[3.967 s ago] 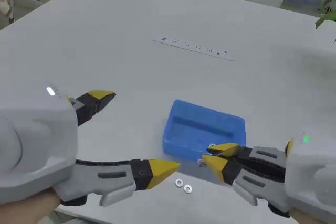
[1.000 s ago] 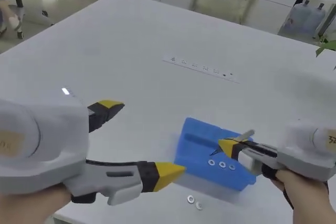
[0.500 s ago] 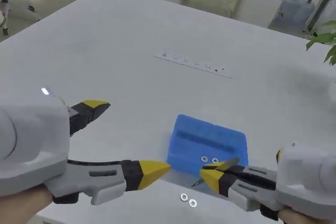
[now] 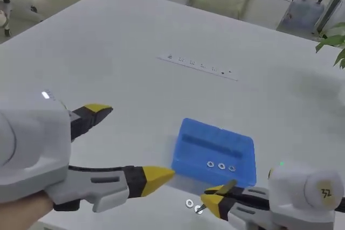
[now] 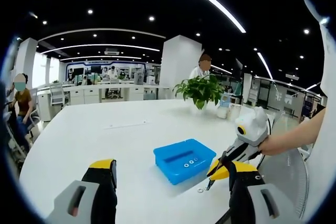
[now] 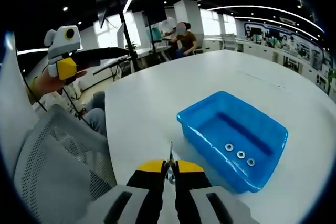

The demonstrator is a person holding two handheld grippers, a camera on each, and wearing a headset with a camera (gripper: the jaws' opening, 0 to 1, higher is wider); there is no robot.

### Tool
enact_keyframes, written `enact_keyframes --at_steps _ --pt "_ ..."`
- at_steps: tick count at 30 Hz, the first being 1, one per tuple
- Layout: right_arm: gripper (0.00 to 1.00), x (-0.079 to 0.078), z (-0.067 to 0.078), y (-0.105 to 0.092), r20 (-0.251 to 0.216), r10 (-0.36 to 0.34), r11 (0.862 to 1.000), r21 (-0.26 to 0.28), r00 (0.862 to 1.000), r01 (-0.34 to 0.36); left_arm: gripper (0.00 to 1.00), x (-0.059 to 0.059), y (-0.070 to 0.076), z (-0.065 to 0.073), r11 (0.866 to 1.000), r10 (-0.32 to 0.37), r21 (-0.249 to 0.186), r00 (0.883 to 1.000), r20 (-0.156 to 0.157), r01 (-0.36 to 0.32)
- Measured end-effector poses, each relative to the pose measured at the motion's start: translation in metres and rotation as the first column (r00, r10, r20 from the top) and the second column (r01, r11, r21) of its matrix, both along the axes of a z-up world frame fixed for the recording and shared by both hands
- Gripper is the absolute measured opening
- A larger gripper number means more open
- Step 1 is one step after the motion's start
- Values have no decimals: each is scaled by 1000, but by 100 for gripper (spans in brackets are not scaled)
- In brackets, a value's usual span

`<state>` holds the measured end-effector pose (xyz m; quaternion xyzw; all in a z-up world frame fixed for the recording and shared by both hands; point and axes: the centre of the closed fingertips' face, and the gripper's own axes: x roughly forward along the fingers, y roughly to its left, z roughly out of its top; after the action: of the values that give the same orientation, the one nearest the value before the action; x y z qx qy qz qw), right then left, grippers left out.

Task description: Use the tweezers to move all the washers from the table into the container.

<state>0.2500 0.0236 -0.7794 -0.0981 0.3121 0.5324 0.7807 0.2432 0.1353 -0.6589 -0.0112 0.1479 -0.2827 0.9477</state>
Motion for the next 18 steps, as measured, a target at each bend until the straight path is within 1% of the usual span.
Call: enact_keyframes --at_steps 3,4,6,8,11,13,16,18 --pt "3 -3 -1 1 47 50 998 -50 998 -48 90 0 0 0 1000 1 -1 1000 2 -1" --pt "3 -4 -1 3 56 69 996 -58 996 -65 90 0 0 0 1000 1 -2 1000 3 -1" --pt "3 -7 -1 4 90 104 991 -89 991 -96 90 0 -1 1 1000 1 -4 1000 5 -1" --pt "3 -10 -1 7 105 127 988 -101 986 -117 90 -1 -1 1 1000 -1 -2 1000 6 1" --pt "3 -9 -2 9 121 136 986 -113 983 -122 90 -1 -1 1 1000 0 -2 1000 7 0" --pt "3 -7 -3 9 130 130 987 -116 983 -115 90 -1 0 2 1000 2 -3 1000 10 -2" --pt "3 -8 -3 9 134 130 987 -113 983 -115 90 -1 2 2 1000 9 -2 1000 12 -9" --pt "3 -8 -3 9 163 139 985 -124 977 -120 90 -1 2 3 1000 13 -6 1000 17 -13"
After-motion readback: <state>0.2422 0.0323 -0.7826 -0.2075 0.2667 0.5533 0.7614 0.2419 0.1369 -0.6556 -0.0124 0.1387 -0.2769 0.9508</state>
